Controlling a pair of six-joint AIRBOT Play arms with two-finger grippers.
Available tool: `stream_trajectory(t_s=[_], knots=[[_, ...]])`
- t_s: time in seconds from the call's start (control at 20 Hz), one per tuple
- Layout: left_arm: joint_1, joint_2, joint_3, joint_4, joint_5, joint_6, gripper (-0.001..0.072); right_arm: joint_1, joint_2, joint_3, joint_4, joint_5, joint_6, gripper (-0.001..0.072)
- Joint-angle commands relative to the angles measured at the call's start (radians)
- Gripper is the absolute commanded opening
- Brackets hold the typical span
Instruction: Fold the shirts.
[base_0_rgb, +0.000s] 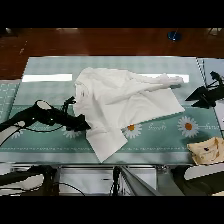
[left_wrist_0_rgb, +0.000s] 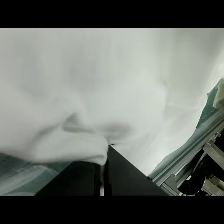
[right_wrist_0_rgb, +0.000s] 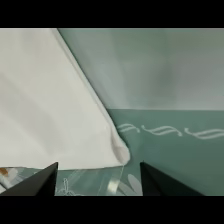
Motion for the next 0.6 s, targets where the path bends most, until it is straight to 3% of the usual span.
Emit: stream_trajectory(t_s=[0.0, 0.35, 0.5, 0.55], knots=[[0.0, 0.0, 0.0, 0.014, -0.006, 0.0, 0.0027, -0.001, -0.037, -0.021, 0.043, 0.016, -0.005, 0.0595], [0.0, 0.011, 0.0, 0.014, -0.026, 0.0, 0.0027, 0.113, -0.091, -0.034, 0.0, 0.017, 0.083, 0.0571], [0.0, 0.018, 0.0, 0.014, -0.026, 0.0, 0.0027, 0.193, -0.112, -0.034, -0.011, 0.007, 0.081, 0.0398], [0.0, 0.021, 0.001, 0.014, -0.026, 0.0, 0.0027, 0.213, -0.111, -0.034, -0.015, -0.008, 0.08, 0.0245]])
